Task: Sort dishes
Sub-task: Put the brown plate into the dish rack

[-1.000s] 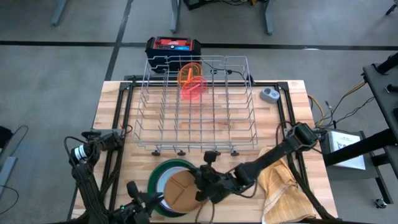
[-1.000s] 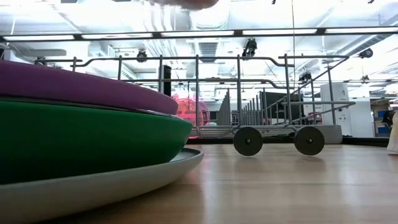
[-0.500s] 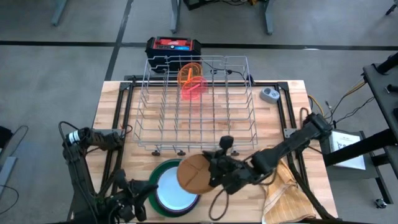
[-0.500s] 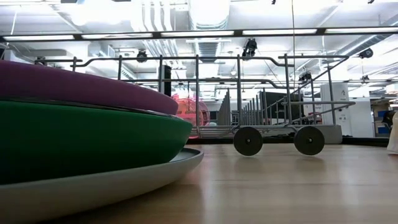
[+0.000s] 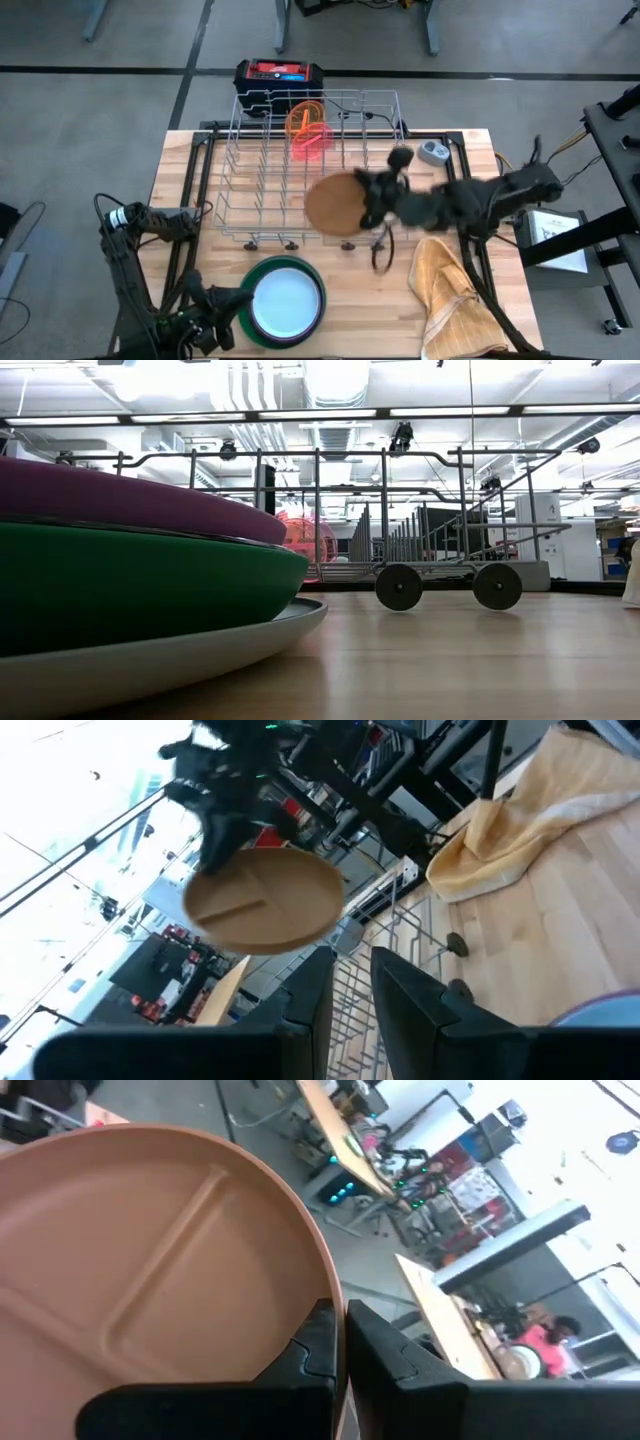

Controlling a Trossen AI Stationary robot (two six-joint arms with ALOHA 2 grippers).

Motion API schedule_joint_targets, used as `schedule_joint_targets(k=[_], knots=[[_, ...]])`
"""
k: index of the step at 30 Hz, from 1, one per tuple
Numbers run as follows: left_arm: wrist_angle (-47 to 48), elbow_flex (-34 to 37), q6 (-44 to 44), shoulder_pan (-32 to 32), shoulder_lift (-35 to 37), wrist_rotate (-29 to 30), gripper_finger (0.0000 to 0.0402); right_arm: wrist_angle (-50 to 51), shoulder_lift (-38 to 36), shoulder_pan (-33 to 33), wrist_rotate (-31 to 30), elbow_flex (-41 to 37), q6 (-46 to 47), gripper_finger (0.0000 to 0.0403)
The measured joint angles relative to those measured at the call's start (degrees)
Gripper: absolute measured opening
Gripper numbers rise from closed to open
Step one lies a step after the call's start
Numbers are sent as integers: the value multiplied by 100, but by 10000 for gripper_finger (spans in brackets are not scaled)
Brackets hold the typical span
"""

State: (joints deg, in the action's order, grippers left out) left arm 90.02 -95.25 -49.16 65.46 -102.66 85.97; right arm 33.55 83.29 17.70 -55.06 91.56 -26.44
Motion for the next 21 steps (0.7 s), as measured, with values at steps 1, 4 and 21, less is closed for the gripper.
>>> schedule_joint_targets(k=[1, 4, 21], knots=[[-3, 70, -40, -3, 2, 4, 62, -69, -70, -219, 338, -6, -165, 0], [1, 290, 20, -23, 41, -10, 62, -558, -184, -852, 1308, -66, -824, 0], [1, 1935, -820, -30, 1197, -78, 62, -4806, 599, -2887, 2531, -1500, -2628, 0]])
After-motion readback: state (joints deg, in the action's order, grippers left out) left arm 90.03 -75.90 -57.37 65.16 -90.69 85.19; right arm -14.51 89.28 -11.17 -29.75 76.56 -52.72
